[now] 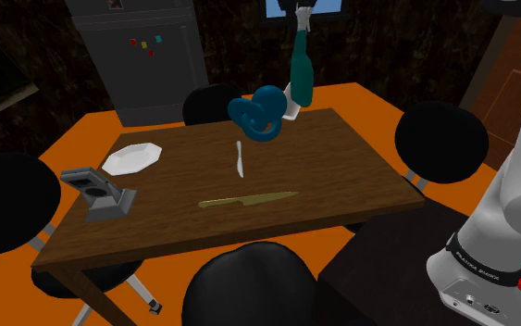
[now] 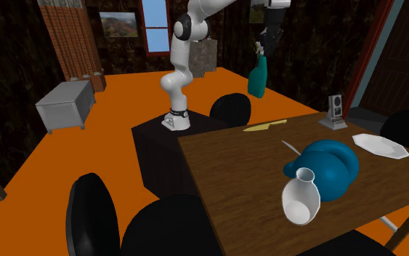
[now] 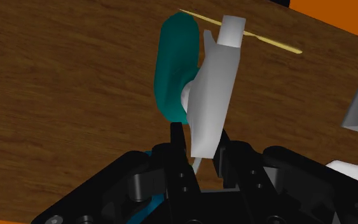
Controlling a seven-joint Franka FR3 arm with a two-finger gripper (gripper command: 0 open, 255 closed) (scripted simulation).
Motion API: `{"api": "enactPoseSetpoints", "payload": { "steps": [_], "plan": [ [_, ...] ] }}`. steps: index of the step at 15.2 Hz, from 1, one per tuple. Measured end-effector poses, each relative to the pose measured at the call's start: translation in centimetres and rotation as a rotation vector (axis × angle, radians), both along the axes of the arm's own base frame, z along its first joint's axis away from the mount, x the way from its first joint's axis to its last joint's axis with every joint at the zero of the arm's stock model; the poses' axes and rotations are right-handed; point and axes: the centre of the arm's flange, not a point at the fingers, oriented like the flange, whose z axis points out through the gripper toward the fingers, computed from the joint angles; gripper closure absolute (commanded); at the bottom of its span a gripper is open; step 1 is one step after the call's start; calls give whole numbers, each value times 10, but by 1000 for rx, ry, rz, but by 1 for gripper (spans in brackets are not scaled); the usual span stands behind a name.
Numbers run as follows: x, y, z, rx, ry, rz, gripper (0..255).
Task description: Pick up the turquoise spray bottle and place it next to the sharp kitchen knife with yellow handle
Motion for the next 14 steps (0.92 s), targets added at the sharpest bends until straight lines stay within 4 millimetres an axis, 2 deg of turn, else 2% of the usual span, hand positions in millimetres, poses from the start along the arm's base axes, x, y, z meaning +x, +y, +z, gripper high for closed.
{"api": "enactPoseSetpoints", "payload": {
  "steps": [3, 5, 14],
  "plan": [
    [-1, 34, 20, 0, 0, 0, 255],
    [-2, 43, 20, 0, 0, 0, 255],
    [-2, 45, -23, 0, 1, -1, 255]
  ]
}}
